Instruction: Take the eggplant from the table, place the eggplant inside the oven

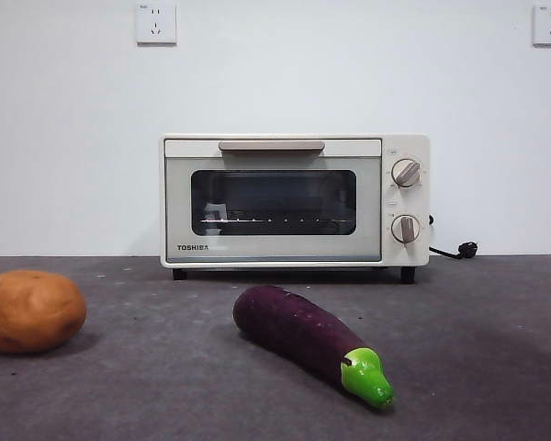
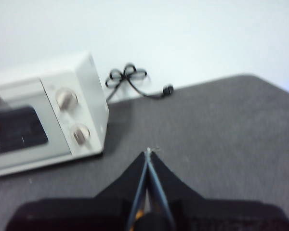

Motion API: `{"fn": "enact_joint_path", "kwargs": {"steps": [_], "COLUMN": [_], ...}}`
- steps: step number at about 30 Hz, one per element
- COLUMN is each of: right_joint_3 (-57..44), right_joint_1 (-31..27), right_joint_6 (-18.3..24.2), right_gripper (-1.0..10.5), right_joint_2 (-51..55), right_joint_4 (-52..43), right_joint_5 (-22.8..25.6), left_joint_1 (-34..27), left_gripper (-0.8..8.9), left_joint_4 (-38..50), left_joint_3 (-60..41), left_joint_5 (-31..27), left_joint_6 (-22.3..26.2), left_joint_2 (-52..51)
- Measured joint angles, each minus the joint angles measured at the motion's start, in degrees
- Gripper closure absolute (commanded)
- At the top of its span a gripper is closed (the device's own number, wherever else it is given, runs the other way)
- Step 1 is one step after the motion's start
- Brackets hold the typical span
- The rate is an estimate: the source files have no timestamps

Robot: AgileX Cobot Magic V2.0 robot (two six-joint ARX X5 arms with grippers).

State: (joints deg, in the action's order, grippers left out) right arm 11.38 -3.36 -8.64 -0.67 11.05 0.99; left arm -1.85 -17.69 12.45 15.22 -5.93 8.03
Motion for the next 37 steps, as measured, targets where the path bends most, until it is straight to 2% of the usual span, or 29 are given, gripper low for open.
{"fn": "enact_joint_path", "kwargs": {"steps": [10, 20, 26, 37], "right_joint_3": [13.49, 36.11, 49.37, 71.06], "right_joint_1": [0.00, 0.00, 0.31, 0.35], "right_joint_6": [-0.20, 2.08, 3.48, 3.56], "right_gripper": [9.6, 9.6, 9.5, 9.6], "right_joint_2": [-7.28, -23.34, -32.35, -46.21], "right_joint_4": [1.38, 12.22, 14.60, 21.14], "right_joint_5": [-4.31, -4.50, -4.70, -10.49], "left_joint_1": [0.00, 0.00, 0.50, 5.14], "left_gripper": [8.19, 8.19, 8.19, 8.19], "left_joint_4": [0.04, -4.17, -5.86, -12.07], "left_joint_3": [15.89, 33.73, 45.55, 67.80], "left_joint_5": [1.99, 5.75, 7.48, 8.98], "left_joint_6": [-0.76, -0.79, -0.79, -0.66], "left_joint_2": [10.14, 22.29, 29.03, 42.03]}}
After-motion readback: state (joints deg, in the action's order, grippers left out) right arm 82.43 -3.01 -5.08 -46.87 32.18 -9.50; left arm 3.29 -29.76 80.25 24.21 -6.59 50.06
